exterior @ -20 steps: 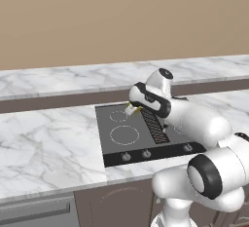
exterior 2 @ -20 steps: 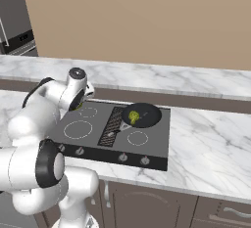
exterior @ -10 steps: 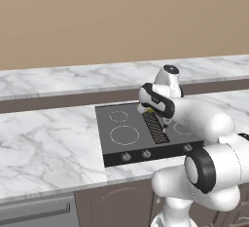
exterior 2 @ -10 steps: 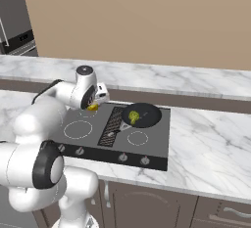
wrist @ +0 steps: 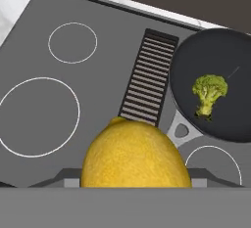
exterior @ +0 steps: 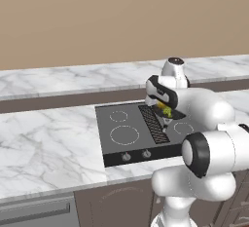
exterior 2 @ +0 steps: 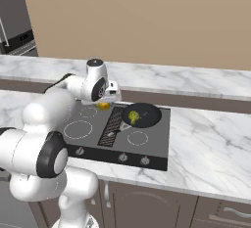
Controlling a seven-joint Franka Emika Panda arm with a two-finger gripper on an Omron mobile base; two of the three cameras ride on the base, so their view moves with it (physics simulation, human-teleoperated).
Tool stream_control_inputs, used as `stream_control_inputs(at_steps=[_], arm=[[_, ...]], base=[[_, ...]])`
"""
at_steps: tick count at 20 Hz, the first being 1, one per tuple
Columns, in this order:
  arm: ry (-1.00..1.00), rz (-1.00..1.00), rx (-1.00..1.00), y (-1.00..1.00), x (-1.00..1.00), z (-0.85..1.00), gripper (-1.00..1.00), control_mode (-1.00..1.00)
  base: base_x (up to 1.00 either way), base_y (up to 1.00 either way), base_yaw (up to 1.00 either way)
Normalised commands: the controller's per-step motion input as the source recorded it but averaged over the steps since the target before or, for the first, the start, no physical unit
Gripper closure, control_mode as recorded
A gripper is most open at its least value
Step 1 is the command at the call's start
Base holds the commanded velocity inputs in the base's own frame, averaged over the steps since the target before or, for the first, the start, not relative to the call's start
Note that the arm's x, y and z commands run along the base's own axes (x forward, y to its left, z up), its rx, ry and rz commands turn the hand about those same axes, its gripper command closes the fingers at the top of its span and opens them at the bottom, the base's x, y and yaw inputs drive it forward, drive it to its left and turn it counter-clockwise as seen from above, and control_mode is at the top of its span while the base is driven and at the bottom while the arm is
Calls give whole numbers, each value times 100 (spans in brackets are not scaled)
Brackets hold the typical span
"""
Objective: Put the lemon and broccoli in the pan. Then turn on the rear right burner and set the heat to medium.
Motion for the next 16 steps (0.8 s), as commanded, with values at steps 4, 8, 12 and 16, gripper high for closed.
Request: stream_control_inputs(at_steps=[4, 8, 12, 16], arm=[[-26, 0, 7, -35, 1, -41, 100, -100], [-26, 0, 2, -41, 13, -24, 100, -100], [-14, 0, 0, -53, 31, -7, 100, -100], [3, 0, 0, -34, 18, 16, 100, -100]], base=[[0, 0, 0], [0, 0, 0], [0, 0, 0], [0, 0, 0]])
